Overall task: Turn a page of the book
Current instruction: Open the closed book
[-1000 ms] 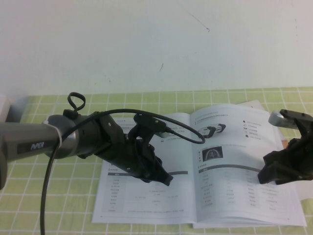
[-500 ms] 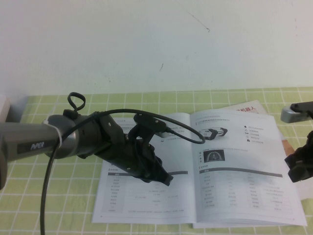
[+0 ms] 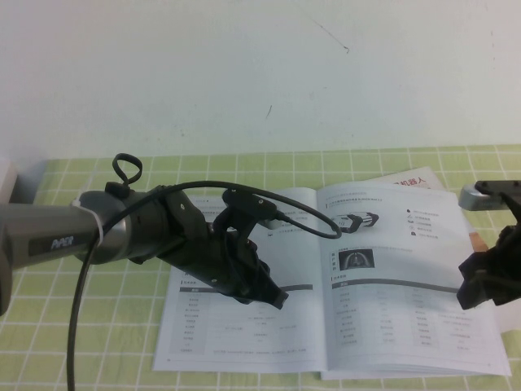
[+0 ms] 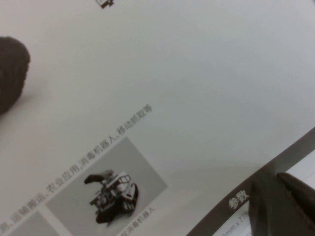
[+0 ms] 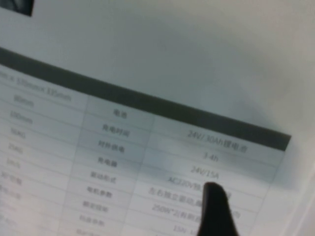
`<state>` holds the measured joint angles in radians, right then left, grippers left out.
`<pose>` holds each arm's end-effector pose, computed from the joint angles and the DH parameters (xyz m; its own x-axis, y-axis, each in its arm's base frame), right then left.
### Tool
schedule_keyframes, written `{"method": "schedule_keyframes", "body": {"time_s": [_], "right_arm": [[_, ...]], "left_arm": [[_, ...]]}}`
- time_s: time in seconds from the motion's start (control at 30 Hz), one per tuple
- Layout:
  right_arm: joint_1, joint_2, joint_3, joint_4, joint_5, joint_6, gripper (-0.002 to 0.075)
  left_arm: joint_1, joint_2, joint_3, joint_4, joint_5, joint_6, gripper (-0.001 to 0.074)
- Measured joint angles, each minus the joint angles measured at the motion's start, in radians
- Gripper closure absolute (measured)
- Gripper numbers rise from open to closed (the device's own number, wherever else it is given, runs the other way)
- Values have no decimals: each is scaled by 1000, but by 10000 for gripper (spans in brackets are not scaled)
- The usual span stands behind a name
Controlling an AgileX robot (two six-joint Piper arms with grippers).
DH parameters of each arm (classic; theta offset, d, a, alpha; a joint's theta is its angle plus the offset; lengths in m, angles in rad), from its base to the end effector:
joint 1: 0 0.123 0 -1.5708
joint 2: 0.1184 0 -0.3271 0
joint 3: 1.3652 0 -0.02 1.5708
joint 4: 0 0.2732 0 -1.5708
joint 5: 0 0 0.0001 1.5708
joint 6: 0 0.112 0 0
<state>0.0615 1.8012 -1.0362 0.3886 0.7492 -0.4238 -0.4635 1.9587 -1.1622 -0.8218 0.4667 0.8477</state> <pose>0.3542 0.0508 0.1682 -0.9589 -0.1870 -0.2132 -0.2349 0.9450 0.2276 0.3703 -0.2264 0.1551 -0.7217 0.4476 -0.5281 0.6329 0.7356 -0.2415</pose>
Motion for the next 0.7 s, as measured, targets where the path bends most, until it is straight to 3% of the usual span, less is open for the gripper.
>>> {"method": "schedule_keyframes", "body": {"time_s": [0.7], "right_arm": [[0, 64, 0, 116, -54, 2, 318]], "left_arm": [[0, 0, 0, 0, 0, 0, 738]]}}
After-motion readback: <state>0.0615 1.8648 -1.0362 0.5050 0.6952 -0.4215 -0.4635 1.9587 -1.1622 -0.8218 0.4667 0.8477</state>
